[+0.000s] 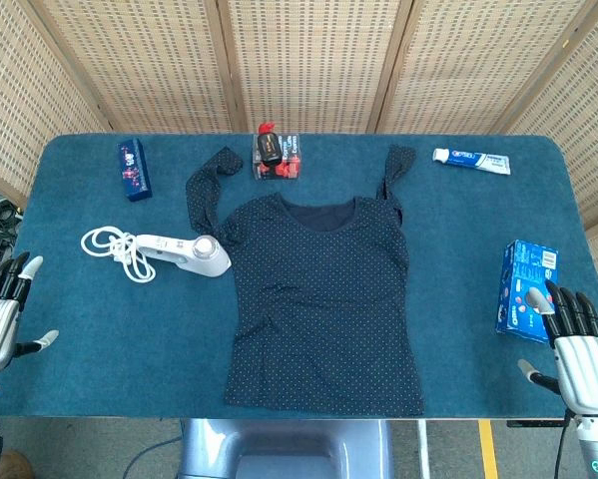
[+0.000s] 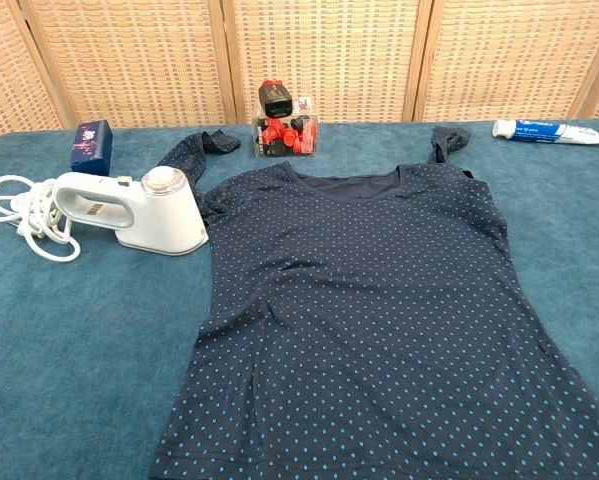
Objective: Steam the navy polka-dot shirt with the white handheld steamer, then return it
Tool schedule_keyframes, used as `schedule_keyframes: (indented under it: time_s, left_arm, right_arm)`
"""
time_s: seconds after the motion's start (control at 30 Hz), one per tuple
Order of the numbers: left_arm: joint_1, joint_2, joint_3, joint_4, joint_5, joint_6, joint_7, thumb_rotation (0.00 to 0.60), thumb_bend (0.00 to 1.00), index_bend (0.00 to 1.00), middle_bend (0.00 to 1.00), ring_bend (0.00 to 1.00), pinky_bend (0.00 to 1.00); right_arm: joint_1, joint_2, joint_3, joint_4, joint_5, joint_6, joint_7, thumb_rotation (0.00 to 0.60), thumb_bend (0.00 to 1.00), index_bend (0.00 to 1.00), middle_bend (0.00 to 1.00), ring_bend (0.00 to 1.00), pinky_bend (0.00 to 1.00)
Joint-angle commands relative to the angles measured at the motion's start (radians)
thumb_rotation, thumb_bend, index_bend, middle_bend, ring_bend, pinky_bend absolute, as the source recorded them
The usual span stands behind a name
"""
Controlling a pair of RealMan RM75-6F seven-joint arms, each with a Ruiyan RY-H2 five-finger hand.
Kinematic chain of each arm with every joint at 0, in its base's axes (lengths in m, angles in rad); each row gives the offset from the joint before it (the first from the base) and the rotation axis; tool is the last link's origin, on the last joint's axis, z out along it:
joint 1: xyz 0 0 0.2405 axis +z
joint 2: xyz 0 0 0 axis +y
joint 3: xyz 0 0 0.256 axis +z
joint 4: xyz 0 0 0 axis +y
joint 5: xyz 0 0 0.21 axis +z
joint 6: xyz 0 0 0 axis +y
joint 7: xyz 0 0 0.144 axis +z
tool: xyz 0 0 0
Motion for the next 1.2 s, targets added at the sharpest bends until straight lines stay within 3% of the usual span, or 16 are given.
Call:
schedule_keyframes:
  time_s: [0.03,0.23,0.43,0.63,0.8,1.2]
  left_arm:
    - [-0.002,-0.005,-0.004,0.005,0.002,-0.004,0.002,0.6,0.0,0.0,0.0,0.0,0.0]
    - [-0.068,-0.046,-0.05,0.065,0.004,-0.075,-0.033,0.6,0.0,0.0,0.0,0.0,0.0]
    - [-0.226,-0.126,-0.117,0.21,-0.003,-0.269,-0.104,0.6,0.0,0.0,0.0,0.0,0.0]
    - [-0.387,-0.249,-0.184,0.376,-0.089,-0.473,-0.107,0.6,0.0,0.0,0.0,0.0,0.0]
    - [-0.469,-0.33,-0.18,0.481,-0.066,-0.567,-0.161,0.6,0.01,0.0,0.0,0.0,0.0]
    - [-0.572,-0.465,-0.167,0.698,-0.101,-0.687,-0.138,0.6,0.22,0.0,0.0,0.0,0.0]
  right_arm:
    - [0.001,0.0,-0.002,0.0,0.002,-0.004,0.006,0.6,0.0,0.02,0.0,0.0,0.0]
    - [0.003,0.0,-0.004,-0.001,0.004,-0.013,0.011,0.6,0.0,0.02,0.0,0.0,0.0]
    - [0.011,0.003,0.003,-0.007,0.026,-0.034,0.005,0.6,0.0,0.02,0.0,0.0,0.0]
    - [0.015,-0.002,0.008,0.002,0.049,-0.049,-0.001,0.6,0.0,0.02,0.0,0.0,0.0]
    - [0.016,-0.001,0.014,0.006,0.063,-0.052,0.002,0.6,0.0,0.02,0.0,0.0,0.0]
    - [0.02,0.008,0.024,0.013,0.091,-0.067,0.025,0.6,0.0,0.02,0.0,0.0,0.0]
